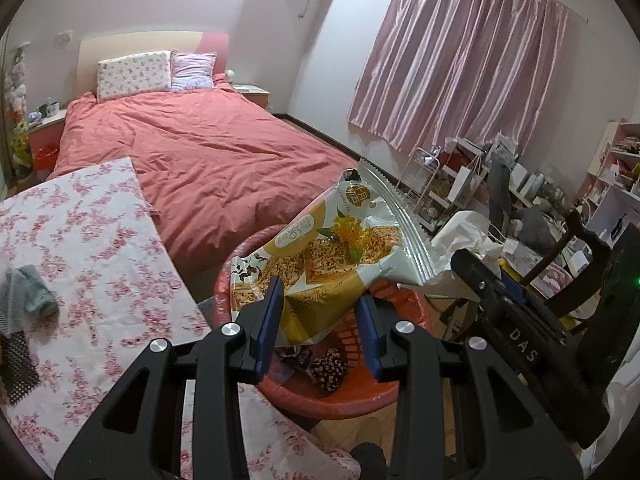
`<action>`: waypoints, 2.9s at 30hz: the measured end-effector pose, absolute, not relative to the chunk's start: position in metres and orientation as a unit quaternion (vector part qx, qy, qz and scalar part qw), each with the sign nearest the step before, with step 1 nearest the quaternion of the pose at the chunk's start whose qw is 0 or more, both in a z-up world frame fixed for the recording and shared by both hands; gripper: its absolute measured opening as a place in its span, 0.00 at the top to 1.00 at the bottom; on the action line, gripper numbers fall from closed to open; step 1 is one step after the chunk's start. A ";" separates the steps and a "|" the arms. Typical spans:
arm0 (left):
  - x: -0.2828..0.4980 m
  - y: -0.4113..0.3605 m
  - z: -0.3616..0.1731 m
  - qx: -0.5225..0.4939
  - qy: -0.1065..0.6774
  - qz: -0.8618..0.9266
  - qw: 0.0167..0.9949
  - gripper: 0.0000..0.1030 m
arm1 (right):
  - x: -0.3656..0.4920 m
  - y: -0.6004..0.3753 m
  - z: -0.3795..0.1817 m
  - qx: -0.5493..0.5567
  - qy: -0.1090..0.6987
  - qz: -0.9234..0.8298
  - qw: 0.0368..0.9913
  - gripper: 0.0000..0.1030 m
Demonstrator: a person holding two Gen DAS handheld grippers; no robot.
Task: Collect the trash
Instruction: 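Carry the snack bag to the orange basket while the right tool carries white tissue there, then open both tools over the basket and return them to the bed, then grasp the clear plastic box with the right tool while the left tool grasps the brown plaid cloth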
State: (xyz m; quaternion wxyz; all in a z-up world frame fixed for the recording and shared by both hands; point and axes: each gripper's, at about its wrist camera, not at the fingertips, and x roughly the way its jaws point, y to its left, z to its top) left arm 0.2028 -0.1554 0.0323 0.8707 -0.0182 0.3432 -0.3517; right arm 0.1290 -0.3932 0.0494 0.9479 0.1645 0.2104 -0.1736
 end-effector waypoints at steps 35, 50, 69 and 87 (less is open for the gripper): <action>0.238 -0.169 -0.017 -0.004 0.429 -0.314 0.847 0.50 | 0.157 -0.430 0.021 0.239 0.234 -0.145 0.931 0.29; 0.223 -0.052 0.005 -0.011 0.388 -0.207 0.898 0.40 | 0.173 -0.324 0.052 0.153 0.258 -0.080 0.951 0.29; 0.218 0.144 0.000 -0.073 0.365 -0.013 0.928 0.39 | 0.251 -0.093 0.019 0.053 0.337 0.097 0.935 0.38; 0.220 0.182 -0.014 -0.098 0.366 -0.008 0.925 0.39 | 0.310 -0.038 -0.008 0.054 0.389 0.092 0.915 0.86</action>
